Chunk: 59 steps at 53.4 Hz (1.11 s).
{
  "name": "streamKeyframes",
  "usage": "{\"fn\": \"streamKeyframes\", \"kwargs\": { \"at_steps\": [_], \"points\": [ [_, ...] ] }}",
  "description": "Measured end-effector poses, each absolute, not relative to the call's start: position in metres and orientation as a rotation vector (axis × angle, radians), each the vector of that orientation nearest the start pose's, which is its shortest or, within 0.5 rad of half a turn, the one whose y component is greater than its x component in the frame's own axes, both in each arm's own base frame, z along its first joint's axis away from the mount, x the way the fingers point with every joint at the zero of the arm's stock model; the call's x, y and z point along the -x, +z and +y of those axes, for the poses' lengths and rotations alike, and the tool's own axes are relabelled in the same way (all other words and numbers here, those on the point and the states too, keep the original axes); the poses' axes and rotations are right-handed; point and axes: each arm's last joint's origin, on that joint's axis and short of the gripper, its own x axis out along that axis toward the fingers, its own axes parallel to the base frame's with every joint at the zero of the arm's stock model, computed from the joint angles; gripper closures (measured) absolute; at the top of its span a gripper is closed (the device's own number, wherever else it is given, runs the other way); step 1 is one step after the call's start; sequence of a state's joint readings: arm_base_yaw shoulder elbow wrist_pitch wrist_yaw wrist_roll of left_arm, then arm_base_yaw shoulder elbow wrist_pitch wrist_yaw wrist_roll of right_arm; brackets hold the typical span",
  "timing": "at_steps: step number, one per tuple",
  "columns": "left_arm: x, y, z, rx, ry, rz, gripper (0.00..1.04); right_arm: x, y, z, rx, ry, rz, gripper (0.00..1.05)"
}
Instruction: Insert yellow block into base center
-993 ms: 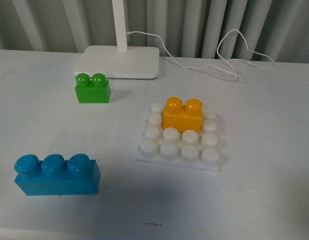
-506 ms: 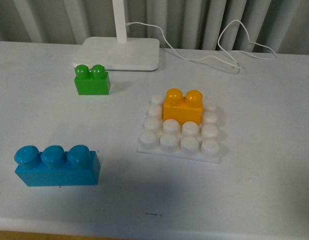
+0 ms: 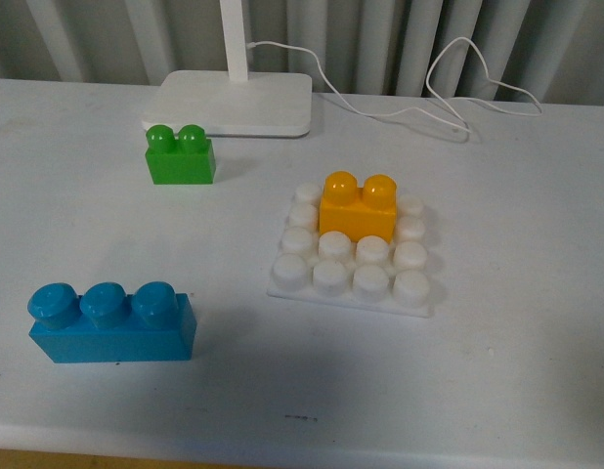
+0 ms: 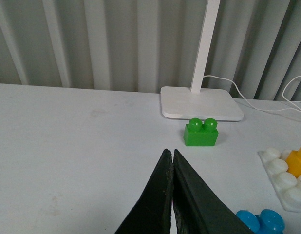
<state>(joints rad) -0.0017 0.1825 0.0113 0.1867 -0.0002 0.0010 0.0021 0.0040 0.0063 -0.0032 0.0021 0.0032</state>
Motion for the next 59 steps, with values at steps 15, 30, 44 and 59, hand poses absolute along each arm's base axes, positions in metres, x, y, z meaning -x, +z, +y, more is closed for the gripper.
{"fn": "streamKeyframes", "kwargs": {
  "at_steps": [15,30,44,59],
  "points": [
    [-0.097,0.167,0.000,-0.001,-0.002,-0.008,1.01,-0.098,0.165,0.000,-0.003,0.000,0.001,0.09],
    [-0.097,0.167,0.000,0.001,-0.002,-0.009,0.51,-0.098,0.165,0.000,-0.003,0.000,0.001,0.09],
    [-0.097,0.167,0.000,0.001,-0.002,-0.009,0.05,-0.098,0.165,0.000,-0.003,0.000,0.001,0.09],
    [-0.097,0.167,0.000,0.001,-0.002,-0.009,0.06,-0.098,0.165,0.000,-0.003,0.000,0.001,0.09]
  ]
}}
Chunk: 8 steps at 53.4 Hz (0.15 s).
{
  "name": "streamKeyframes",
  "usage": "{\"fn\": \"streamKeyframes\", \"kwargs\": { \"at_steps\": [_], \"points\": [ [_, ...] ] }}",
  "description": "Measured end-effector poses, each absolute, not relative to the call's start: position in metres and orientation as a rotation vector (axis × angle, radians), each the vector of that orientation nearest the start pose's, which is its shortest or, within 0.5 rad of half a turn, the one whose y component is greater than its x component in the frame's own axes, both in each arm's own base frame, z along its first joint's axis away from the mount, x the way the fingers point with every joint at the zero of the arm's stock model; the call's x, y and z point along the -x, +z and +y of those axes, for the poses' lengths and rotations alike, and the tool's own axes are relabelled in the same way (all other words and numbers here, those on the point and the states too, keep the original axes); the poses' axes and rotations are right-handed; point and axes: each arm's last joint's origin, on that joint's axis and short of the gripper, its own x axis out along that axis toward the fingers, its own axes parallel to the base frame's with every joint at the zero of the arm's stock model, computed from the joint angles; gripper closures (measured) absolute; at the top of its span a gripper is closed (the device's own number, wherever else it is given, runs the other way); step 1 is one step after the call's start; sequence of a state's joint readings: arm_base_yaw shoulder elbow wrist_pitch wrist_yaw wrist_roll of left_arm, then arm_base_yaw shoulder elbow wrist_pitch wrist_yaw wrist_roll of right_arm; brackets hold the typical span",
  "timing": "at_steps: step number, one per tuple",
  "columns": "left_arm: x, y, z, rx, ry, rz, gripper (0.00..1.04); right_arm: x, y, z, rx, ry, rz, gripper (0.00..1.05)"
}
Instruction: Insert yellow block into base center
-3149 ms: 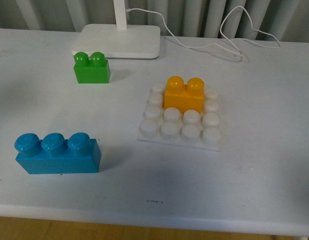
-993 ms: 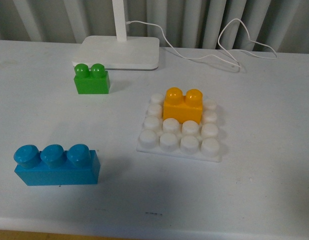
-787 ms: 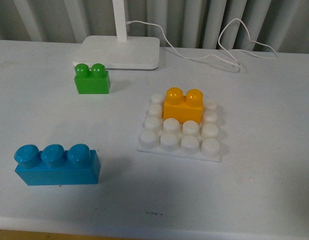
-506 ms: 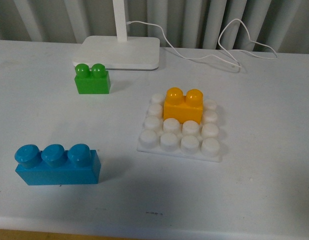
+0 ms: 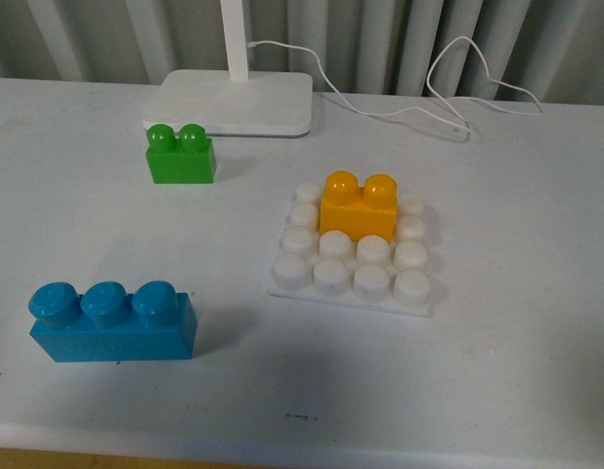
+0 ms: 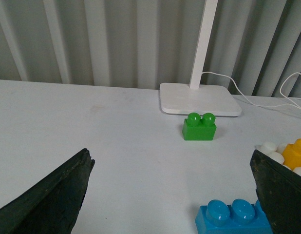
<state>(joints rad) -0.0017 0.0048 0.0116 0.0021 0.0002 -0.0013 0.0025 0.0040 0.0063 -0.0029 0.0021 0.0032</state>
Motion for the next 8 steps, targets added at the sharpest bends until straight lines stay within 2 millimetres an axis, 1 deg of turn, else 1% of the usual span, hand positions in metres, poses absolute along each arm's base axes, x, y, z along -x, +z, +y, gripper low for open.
{"fn": "streamKeyframes", "kwargs": {
  "at_steps": [8],
  "points": [
    [-0.0973,0.1673,-0.0002,0.001,-0.002,-0.009,0.06,-0.0976,0.1650,0.0001,-0.003,0.000,0.001,0.09]
  ]
}}
